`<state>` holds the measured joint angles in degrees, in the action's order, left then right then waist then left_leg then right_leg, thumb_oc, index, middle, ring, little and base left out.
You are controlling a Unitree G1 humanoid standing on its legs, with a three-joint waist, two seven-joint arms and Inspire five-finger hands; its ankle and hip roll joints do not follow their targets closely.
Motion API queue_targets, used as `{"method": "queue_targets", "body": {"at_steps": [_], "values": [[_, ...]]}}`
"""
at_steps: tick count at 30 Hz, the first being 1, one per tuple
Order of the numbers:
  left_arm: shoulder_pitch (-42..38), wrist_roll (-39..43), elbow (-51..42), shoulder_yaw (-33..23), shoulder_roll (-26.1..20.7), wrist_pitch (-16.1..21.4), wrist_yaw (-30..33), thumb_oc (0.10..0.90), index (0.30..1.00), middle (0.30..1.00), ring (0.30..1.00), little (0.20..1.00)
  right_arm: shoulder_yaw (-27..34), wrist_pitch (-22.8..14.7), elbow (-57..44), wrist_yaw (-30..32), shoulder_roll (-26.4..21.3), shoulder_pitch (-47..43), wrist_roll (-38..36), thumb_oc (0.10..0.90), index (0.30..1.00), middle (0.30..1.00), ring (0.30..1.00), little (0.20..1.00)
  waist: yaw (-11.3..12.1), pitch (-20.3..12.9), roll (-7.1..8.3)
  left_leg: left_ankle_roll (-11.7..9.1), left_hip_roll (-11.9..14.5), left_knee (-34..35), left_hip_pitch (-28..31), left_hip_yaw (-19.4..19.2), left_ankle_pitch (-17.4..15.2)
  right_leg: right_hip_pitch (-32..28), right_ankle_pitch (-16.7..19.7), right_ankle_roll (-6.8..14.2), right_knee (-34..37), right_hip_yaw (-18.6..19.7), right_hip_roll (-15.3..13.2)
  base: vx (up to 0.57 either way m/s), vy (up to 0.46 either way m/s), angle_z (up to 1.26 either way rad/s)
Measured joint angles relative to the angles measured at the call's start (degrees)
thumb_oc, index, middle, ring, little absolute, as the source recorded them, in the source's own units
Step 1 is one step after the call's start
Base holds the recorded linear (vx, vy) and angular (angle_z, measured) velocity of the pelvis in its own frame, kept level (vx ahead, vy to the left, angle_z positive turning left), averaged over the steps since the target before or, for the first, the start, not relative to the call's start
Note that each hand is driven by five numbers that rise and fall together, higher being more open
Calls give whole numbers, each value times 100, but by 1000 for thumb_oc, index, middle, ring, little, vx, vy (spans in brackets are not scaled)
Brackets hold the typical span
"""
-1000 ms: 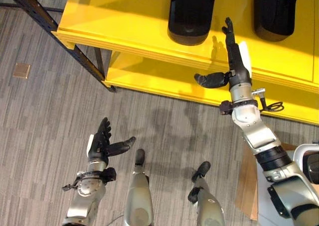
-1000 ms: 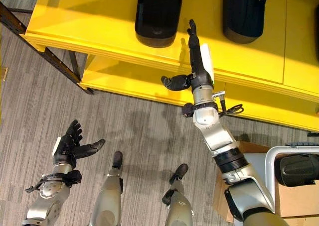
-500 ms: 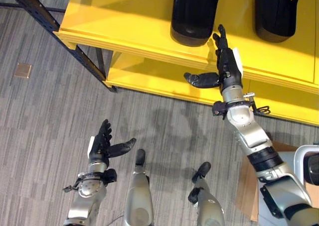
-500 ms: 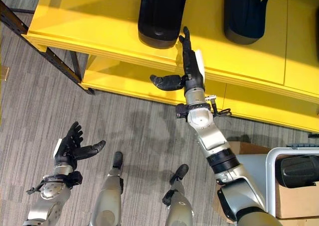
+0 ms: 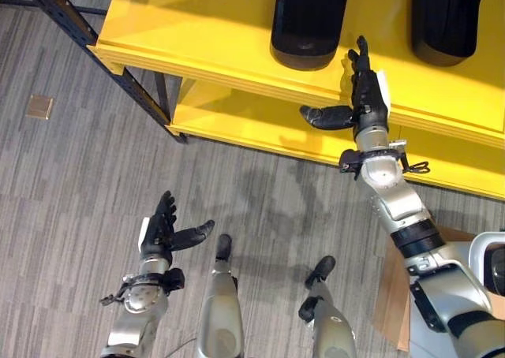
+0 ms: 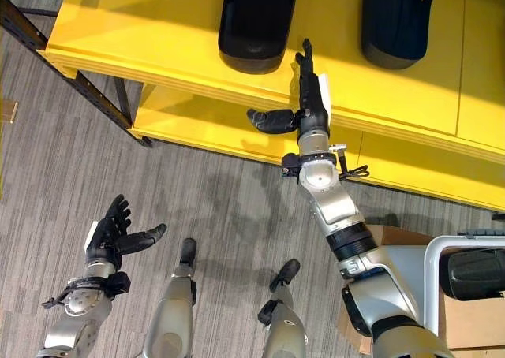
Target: Move parts from the plastic box to the shelf.
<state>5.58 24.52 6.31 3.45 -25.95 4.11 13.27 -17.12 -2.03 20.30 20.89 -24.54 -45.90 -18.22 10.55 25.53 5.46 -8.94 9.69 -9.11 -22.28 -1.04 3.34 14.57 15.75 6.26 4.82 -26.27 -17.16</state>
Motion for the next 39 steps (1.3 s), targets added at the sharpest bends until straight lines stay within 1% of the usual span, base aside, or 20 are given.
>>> {"method": "queue_targets", "body": {"at_steps": [3, 7, 19, 32, 35, 36, 38, 39], "values": [[-18, 1, 0, 1, 0, 0, 3, 900, 1000, 1000, 1000, 1000, -1, 0, 12, 34, 6, -2, 0, 900, 1000, 1000, 1000, 1000, 48, 0, 0, 1, -2, -1, -5, -1, -2, 2, 0, 0, -1, 0, -1, 0, 0, 0], [-23, 2, 0, 22, 0, 1, 22, 900, 1000, 1000, 1000, 1000, -2, -4, 20, 29, 25, -28, -1, 900, 1000, 1000, 1000, 1000, 56, 0, 0, 8, -20, -72, -75, 9, -20, 31, 1, 0, -5, 1, -21, 0, 0, 0], [-28, 4, 0, 78, 0, 1, 55, 900, 1000, 1000, 1000, 1000, -13, -4, 46, -43, 165, -240, -110, 900, 1000, 1000, 1000, 1000, 62, 0, 0, 8, -18, -84, -76, 11, -20, 32, 22, 3, -20, 2, -20, 0, 0, 0], [-55, 7, -1, 83, 0, 4, 146, 900, 1000, 1000, 1000, 1000, -15, -4, 89, -35, 165, -277, -112, 900, 1000, 1000, 1000, 1000, 28, -1, 1, 21, -12, -156, -71, 0, -30, 33, 19, -1, -71, 28, -29, 0, 0, 0], [-60, 5, -3, 92, 0, 2, 150, 900, 1000, 1000, 1000, 1000, 48, -34, 20, -33, 179, -54, -104, 900, 1000, 1000, 1000, 1000, 11, -24, 18, 23, -13, -170, -64, -2, -31, 30, 11, -10, -80, 47, -30, -54, 13, 0], [-71, 4, -2, 91, -2, 1, 154, 900, 1000, 1000, 1000, 1000, 68, -35, 8, -32, 179, 35, -100, 900, 1000, 1000, 1000, 1000, -26, -26, 17, 23, -19, -180, -67, -6, -28, 40, 25, 3, -98, 48, -36, 0, 0, 0], [-70, 0, -7, 88, -2, 1, 151, 900, 1000, 1000, 1000, 1000, 147, -75, -79, -35, 179, 383, -32, 900, 1000, 1000, 1000, 1000, -81, -29, 17, 70, -27, -184, -47, -18, -63, 31, -33, -9, -121, 47, -62, 35, -15, 0], [-64, 0, -7, 85, -2, 0, 153, 900, 1000, 1000, 1000, 1000, 235, -80, -301, -38, 180, 603, 24, 900, 1000, 1000, 1000, 1000, -95, -47, 11, 61, -31, -182, -36, -16, -58, 18, -28, -14, -110, 55, -58, -76, 3, 0]]}}
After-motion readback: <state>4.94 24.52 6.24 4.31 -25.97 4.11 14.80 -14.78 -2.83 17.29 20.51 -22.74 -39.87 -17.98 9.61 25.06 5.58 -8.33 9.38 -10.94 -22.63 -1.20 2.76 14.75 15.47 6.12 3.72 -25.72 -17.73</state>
